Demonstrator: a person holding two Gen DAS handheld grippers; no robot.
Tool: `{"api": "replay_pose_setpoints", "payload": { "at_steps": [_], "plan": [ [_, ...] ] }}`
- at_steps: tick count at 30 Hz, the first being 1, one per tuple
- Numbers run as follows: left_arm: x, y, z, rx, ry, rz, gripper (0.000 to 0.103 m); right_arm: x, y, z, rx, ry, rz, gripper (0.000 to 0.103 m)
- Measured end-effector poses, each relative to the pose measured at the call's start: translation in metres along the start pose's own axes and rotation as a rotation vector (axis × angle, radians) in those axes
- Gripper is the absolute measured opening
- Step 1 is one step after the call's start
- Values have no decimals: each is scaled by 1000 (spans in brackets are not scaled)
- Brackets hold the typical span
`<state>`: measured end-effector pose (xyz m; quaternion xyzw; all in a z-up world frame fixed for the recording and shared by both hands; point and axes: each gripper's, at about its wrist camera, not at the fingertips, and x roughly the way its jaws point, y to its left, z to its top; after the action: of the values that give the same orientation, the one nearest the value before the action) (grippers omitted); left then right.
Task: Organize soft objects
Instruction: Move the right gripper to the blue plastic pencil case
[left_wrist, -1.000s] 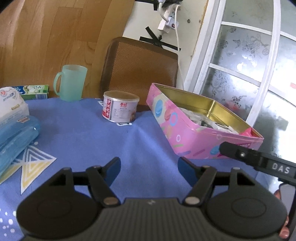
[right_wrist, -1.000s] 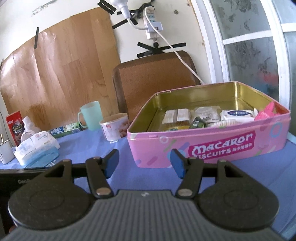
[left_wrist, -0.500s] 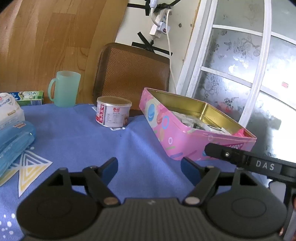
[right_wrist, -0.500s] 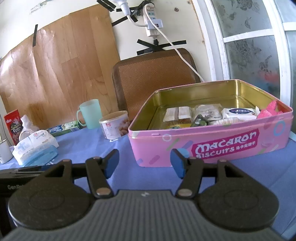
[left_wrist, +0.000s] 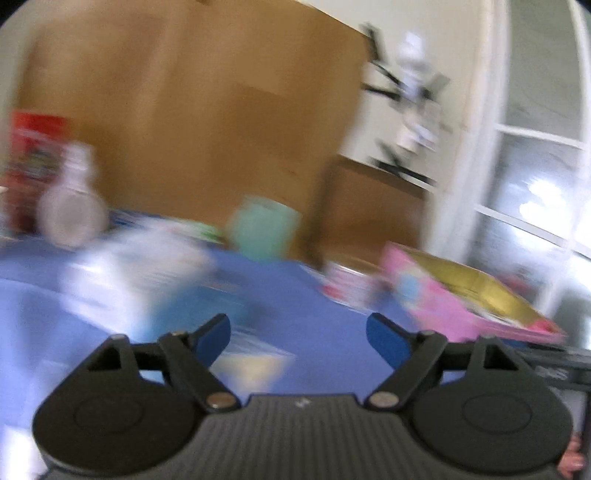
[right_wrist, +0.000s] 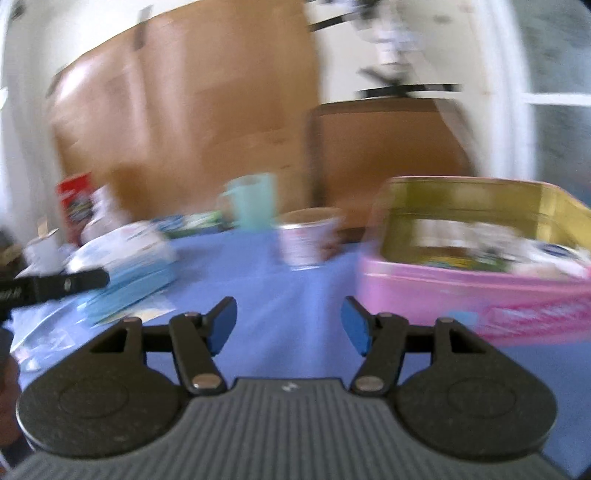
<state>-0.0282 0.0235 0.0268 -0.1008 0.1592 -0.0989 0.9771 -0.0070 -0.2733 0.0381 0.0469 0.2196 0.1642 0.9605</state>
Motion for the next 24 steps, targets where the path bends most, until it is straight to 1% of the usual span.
{"api": "replay_pose_setpoints", "payload": {
  "at_steps": [3, 4, 7, 8, 10, 11, 12, 14, 15, 17, 18, 19, 20, 22, 23, 24],
  "plan": [
    [-13, 41, 5, -98, -69, 160, 85, 29, 36, 9, -79, 59, 111, 73],
    [-16, 56, 5, -164, -94, 217, 85, 39, 49, 13, -99, 76, 142, 75],
    [-27, 97, -2, -435, -165, 322, 85, 71, 87, 23, -113, 123, 226, 84],
    [-32, 107, -5, -498, -188, 342, 87, 82, 99, 26, -110, 140, 247, 87],
    [-39, 122, -11, -588, -222, 349, 87, 104, 122, 30, -105, 187, 274, 87],
    [-40, 123, -12, -601, -229, 348, 87, 113, 134, 31, -106, 206, 286, 88],
    [-41, 122, -11, -590, -235, 343, 87, 122, 144, 31, -110, 219, 284, 89],
    [-40, 114, -10, -535, -239, 340, 90, 137, 157, 29, -92, 252, 259, 92],
    [-40, 109, -8, -499, -242, 342, 91, 143, 160, 27, -64, 277, 262, 93],
    [-37, 99, -5, -432, -250, 347, 96, 154, 165, 22, -23, 319, 252, 94],
    [-36, 95, -4, -408, -253, 349, 96, 158, 167, 19, -20, 333, 241, 95],
    [-36, 91, -4, -394, -252, 350, 96, 155, 168, 16, -35, 310, 233, 95],
    [-35, 90, -4, -386, -249, 349, 96, 154, 169, 15, -45, 306, 223, 93],
    [-35, 87, -3, -381, -242, 343, 96, 152, 164, 15, -37, 294, 229, 84],
    [-34, 87, -2, -383, -238, 340, 96, 152, 162, 15, -35, 290, 228, 75],
    [-34, 87, -3, -385, -235, 337, 96, 150, 158, 15, -33, 287, 229, 69]
  ]
}}
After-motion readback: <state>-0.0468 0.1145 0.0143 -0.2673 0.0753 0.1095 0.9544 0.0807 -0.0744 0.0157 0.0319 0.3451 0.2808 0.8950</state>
